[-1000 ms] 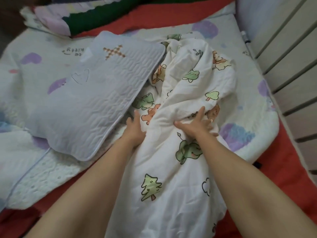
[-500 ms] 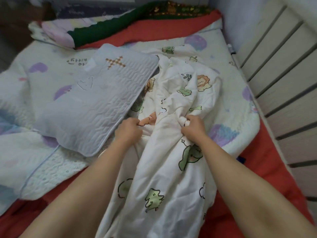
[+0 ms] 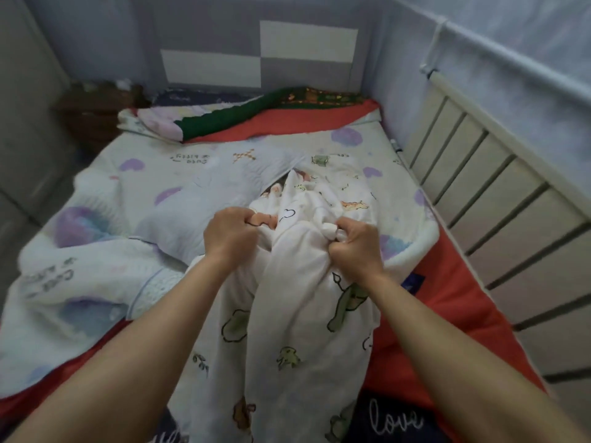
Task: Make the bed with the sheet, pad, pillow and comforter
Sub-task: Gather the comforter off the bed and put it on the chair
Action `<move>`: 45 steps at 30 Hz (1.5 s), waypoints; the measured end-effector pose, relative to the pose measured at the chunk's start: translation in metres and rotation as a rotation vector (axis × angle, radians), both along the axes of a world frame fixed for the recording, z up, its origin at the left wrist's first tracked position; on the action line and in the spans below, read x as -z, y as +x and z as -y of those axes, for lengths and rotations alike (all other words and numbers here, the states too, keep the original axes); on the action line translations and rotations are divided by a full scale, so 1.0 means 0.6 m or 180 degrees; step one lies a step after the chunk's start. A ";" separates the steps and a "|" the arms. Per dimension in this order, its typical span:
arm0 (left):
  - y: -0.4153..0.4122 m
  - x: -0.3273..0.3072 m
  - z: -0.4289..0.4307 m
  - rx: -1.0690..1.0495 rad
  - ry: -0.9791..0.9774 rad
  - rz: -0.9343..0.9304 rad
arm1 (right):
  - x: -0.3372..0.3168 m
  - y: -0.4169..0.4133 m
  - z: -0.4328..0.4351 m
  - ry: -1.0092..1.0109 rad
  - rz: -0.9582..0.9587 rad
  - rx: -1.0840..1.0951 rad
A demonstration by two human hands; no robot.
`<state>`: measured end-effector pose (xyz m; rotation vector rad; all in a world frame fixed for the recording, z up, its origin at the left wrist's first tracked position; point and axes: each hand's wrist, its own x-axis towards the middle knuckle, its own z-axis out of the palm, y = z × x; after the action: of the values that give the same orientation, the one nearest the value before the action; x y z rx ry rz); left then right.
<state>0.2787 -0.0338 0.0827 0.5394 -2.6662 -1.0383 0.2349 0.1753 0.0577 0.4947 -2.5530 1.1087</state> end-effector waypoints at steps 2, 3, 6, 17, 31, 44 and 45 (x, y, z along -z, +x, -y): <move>0.064 -0.025 0.004 0.0055 0.0086 -0.0210 | -0.022 0.064 0.009 -0.0060 -0.0186 -0.0148; 0.103 -0.035 0.008 0.0107 0.0095 -0.0335 | -0.033 0.103 0.014 -0.0122 -0.0331 -0.0263; 0.192 -0.055 0.019 0.0323 0.0338 -0.0648 | -0.062 0.194 0.025 -0.0320 -0.0593 -0.0574; 0.315 -0.105 0.017 0.0950 -0.0045 -0.1275 | -0.087 0.293 0.020 -0.0616 -0.0510 -0.0703; 0.018 0.082 0.040 0.0678 -0.0254 -0.0142 | 0.076 0.036 -0.001 0.0200 0.0528 0.0074; -0.280 0.305 0.054 0.0084 0.0594 0.1217 | 0.284 -0.303 -0.023 0.1425 0.2435 0.0298; -0.293 0.319 0.053 0.0044 0.0526 0.1376 | 0.298 -0.319 -0.026 0.1515 0.2626 0.0252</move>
<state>0.1030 -0.0658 -0.1090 0.8677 -2.9646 -1.2792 0.0433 0.1912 -0.1208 0.0061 -3.5463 0.7557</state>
